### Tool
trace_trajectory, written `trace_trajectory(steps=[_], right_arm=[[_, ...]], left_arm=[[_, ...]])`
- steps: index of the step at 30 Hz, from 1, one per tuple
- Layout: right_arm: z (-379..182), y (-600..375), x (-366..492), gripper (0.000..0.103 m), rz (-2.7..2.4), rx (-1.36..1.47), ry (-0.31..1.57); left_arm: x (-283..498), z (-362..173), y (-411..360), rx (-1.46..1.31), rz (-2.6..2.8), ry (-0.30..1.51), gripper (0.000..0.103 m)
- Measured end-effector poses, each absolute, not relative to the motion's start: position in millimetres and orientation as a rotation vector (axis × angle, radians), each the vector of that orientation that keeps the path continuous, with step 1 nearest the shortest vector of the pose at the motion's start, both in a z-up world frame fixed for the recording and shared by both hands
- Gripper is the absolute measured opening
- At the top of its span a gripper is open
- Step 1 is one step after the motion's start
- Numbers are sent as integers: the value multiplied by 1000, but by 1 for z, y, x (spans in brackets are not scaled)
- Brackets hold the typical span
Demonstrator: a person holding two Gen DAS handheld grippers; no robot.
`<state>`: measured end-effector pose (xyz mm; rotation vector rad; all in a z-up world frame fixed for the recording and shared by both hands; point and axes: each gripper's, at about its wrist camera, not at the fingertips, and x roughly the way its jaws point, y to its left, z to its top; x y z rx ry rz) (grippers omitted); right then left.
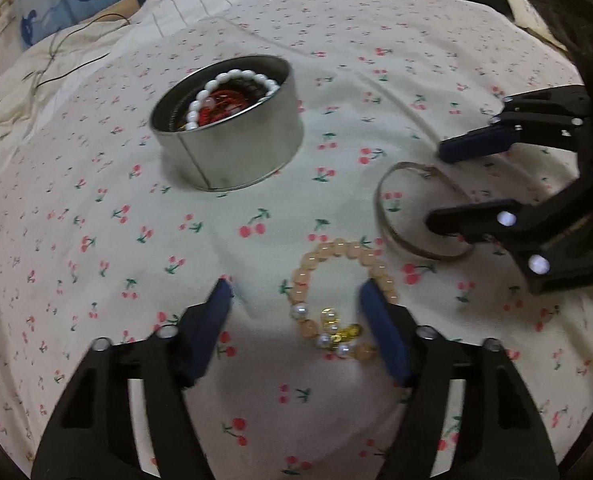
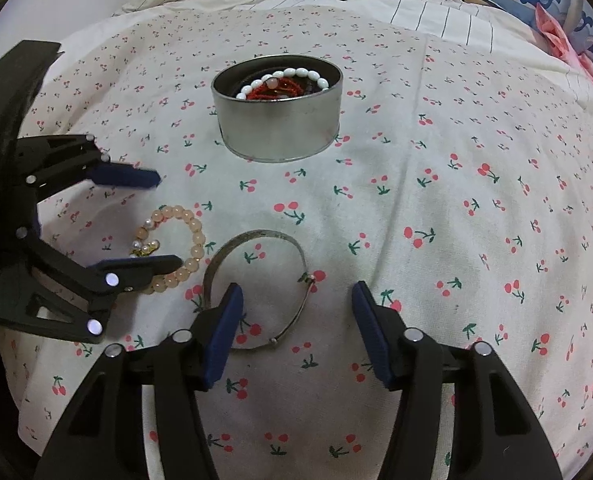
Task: Organize jewelry
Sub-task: 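Grasp the peach bead bracelet with the left gripper while the right grasps the silver bangle, then carry both bracelets to the silver tin and drop them in with both grippers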
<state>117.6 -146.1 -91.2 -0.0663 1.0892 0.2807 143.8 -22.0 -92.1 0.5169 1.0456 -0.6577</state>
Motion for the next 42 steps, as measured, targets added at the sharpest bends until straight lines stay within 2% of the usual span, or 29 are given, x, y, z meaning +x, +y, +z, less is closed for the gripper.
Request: trace_trajectory(steps=[1,2,6,7,17,20,28,35,42], right_arm=[[-91,-147,118,39,273,-68,1087],[-91,-149,117,33,271,-63,1085],[-90,-153,116,12,263,-43,1079],[-88,-154,115,7,264,-36,1067],[-94,-150,117,8,255,-62,1074],[-86,-150,115,5,261,-45,1034],[-68,-164,113,4,271,48,955],[-59,-168,113,4,291,107,925],[-42,-174,111,4,293,156,865]], left_arm=[[145,-92,-21,505,-669,1057,46],[146,-91,-19,479,-685,1077,40],[156,-85,-7,405,-700,1113,8],[157,-83,-5,382,-709,1118,7],[154,-84,-9,413,-698,1102,7],[154,-81,-8,393,-696,1091,7],[166,-60,13,247,-677,1027,7],[167,-56,15,254,-687,1022,7],[174,-22,14,214,-699,953,7]])
